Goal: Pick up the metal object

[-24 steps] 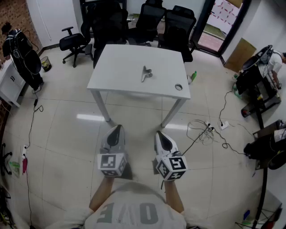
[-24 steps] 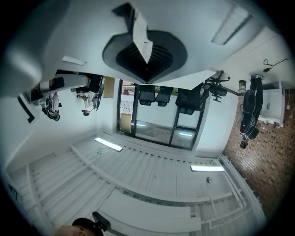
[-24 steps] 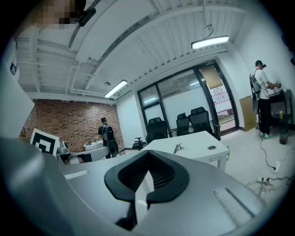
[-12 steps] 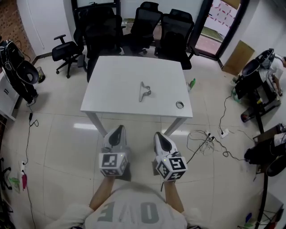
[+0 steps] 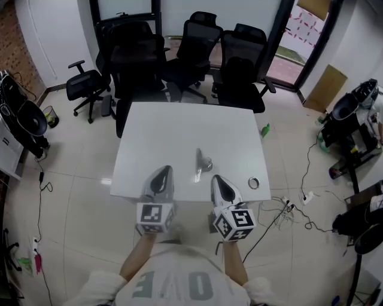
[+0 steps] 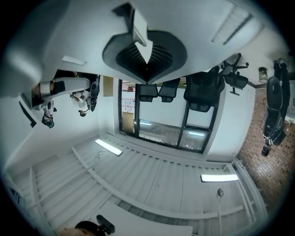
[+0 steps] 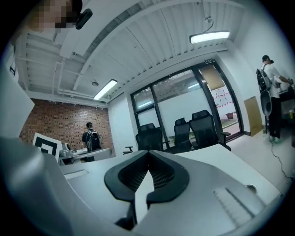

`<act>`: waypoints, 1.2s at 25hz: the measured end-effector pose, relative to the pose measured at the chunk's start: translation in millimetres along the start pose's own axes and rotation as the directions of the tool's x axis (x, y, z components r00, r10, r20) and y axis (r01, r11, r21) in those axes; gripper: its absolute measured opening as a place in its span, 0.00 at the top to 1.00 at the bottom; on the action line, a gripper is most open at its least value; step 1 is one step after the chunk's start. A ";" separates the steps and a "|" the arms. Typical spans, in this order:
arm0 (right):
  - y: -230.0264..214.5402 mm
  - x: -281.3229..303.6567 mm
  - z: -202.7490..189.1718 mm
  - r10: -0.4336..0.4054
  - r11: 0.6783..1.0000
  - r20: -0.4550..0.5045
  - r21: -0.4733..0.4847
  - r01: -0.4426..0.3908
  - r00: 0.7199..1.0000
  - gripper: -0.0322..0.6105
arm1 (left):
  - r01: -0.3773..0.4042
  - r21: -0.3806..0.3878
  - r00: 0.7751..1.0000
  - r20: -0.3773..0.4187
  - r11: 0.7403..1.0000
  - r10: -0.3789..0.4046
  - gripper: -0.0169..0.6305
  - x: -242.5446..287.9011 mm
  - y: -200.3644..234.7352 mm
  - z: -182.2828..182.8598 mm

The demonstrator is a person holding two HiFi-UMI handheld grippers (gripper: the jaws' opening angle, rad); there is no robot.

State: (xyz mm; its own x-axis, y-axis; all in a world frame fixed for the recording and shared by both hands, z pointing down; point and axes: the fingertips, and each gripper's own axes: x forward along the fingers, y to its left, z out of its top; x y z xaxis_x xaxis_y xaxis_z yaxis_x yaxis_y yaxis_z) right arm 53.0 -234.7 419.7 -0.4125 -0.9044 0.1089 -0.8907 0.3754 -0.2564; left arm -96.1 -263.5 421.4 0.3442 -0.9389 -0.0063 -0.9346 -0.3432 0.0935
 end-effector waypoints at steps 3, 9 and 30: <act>-6.4 21.8 -2.8 -0.017 1.000 -0.020 0.000 0.017 1.000 0.93 | 0.009 -0.002 1.000 -0.003 1.000 -0.009 0.98 18.7 11.7 -0.3; -26.5 46.2 -8.2 -0.039 0.999 -0.051 0.024 0.040 0.998 0.93 | 0.009 -0.082 1.000 -0.016 0.997 -0.011 0.98 45.4 14.0 -2.5; -124.3 129.4 -147.6 -0.100 0.970 -0.362 0.173 0.172 0.927 0.59 | 0.040 -0.110 0.994 -0.093 0.993 -0.051 0.98 90.7 -3.5 -39.8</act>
State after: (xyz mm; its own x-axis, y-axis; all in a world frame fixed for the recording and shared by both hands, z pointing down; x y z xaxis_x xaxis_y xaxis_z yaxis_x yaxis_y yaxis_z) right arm 82.2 -368.5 607.5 -0.3625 -0.8021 0.4746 -0.9018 0.1731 -0.3960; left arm -58.1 -346.4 460.1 0.3981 -0.9137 0.0815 -0.9043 -0.3759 0.2023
